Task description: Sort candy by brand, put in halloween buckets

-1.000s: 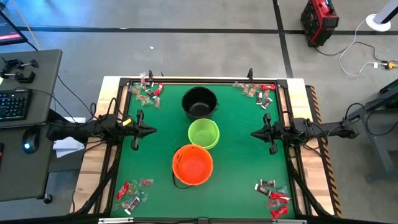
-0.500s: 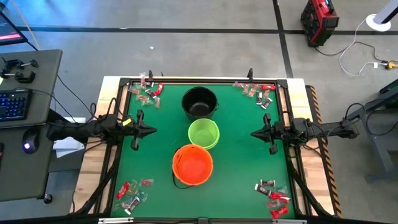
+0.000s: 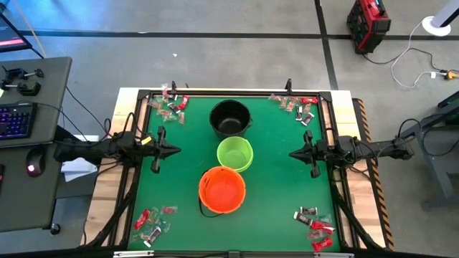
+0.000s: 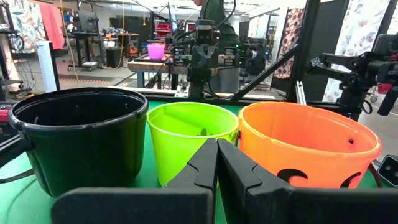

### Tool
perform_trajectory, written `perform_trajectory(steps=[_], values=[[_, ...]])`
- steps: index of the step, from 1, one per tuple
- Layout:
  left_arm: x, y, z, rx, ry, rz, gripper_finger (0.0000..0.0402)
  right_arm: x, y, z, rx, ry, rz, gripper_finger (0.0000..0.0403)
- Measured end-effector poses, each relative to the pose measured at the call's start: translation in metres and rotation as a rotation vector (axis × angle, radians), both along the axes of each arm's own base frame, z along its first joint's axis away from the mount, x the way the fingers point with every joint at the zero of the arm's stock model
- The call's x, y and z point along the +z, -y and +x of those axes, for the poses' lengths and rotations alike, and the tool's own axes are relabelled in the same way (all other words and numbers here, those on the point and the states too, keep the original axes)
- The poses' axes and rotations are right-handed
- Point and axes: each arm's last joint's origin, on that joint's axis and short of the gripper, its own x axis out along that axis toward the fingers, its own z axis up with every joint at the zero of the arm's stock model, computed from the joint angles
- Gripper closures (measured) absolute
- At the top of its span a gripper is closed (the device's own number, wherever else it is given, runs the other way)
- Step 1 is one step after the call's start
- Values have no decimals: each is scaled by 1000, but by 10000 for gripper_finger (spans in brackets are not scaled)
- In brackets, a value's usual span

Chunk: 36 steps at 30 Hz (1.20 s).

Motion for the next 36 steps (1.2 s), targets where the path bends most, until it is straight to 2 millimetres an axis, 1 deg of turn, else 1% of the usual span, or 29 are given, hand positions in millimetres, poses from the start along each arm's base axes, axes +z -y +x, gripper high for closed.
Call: perform_trajectory(steps=[6, 8, 11, 13, 15, 17, 18, 20, 22, 25, 28, 30, 32, 34, 36], values=[[0, 0, 0, 0, 2, -9, 401, 0, 0, 0, 0, 0, 0, 402], [4, 0, 0, -2, 44, -69, 401, 0, 0, 0, 0, 0, 0, 402], [19, 0, -2, -25, 199, -273, 401, 0, 0, 0, 0, 0, 0, 402], [32, -1, -5, -39, 338, -478, 401, 0, 0, 0, 0, 0, 0, 402], [42, -4, -9, 0, 478, -661, 401, 0, 0, 0, 0, 0, 0, 402], [48, -8, -12, 92, 599, -758, 401, 0, 0, 0, 0, 0, 0, 402], [52, -10, -13, 127, 627, -780, 401, 0, 0, 0, 0, 0, 0, 402], [65, -10, -11, 162, 613, -785, 399, 0, 0, 0, 0, 0, 0, 402], [85, -11, -4, 200, 551, -777, 390, 0, 0, 0, 0, 1, 0, 402], [118, -16, 13, 334, 359, -704, 366, 0, 0, 0, 0, 0, 0, 402], [145, -29, 29, 518, 34, -590, 333, 0, 0, 0, 0, 1, 0, 402], [149, -43, 36, 675, -234, -507, 310, 0, 0, 0, 0, 0, 0, 402], [148, -61, 42, 841, -442, -466, 288, 0, 0, 0, 0, 0, 0, 402], [142, -84, 50, 958, -589, -434, 267, 0, 0, 0, 0, 0, 0, 402], [130, -107, 56, 981, -689, -463, 249, 0, 0, 0, 0, 0, 0, 402]])
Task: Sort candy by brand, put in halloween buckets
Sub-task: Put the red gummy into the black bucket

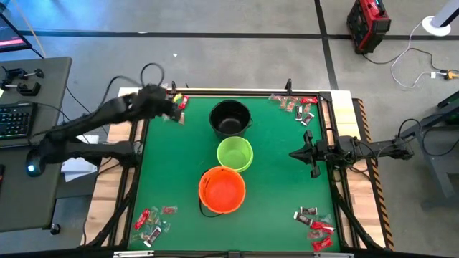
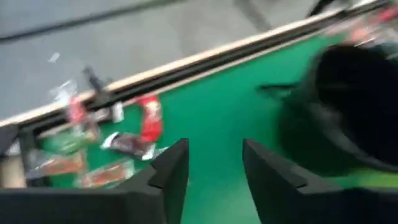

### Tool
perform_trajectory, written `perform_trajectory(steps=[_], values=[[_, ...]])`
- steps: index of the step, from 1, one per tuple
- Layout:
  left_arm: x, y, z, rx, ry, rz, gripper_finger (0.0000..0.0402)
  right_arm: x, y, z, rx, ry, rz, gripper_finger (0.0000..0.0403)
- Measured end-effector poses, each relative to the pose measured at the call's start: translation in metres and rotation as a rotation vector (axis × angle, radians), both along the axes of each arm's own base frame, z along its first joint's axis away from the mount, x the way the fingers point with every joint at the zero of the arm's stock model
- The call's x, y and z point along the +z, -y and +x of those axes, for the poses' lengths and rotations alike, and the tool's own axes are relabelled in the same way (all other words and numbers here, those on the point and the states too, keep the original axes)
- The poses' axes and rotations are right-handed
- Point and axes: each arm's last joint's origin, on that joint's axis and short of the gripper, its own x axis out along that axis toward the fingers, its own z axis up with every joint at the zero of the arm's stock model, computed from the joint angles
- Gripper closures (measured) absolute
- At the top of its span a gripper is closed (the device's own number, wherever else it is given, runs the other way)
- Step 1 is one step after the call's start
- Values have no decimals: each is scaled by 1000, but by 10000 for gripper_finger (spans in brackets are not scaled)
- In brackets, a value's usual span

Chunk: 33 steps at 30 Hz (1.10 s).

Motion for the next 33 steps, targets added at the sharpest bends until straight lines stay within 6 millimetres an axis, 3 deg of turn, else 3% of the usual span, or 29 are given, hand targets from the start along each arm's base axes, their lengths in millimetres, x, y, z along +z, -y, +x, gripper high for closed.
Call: perform_trajectory(steps=[4, 12, 27, 33], values=[[-37, -33, 13, -40, -74, -216, 218, 0, 0, 0, 0, 0, 0, 402], [-95, -64, 22, 98, -143, -414, 182, 0, 0, 0, 0, 0, 0, 402], [-146, -80, 40, 291, -185, -484, 181, 0, 0, 0, 0, 0, 0, 402], [-158, -83, 47, 284, -179, -483, 185, 0, 0, 0, 0, 0, 0, 402]])
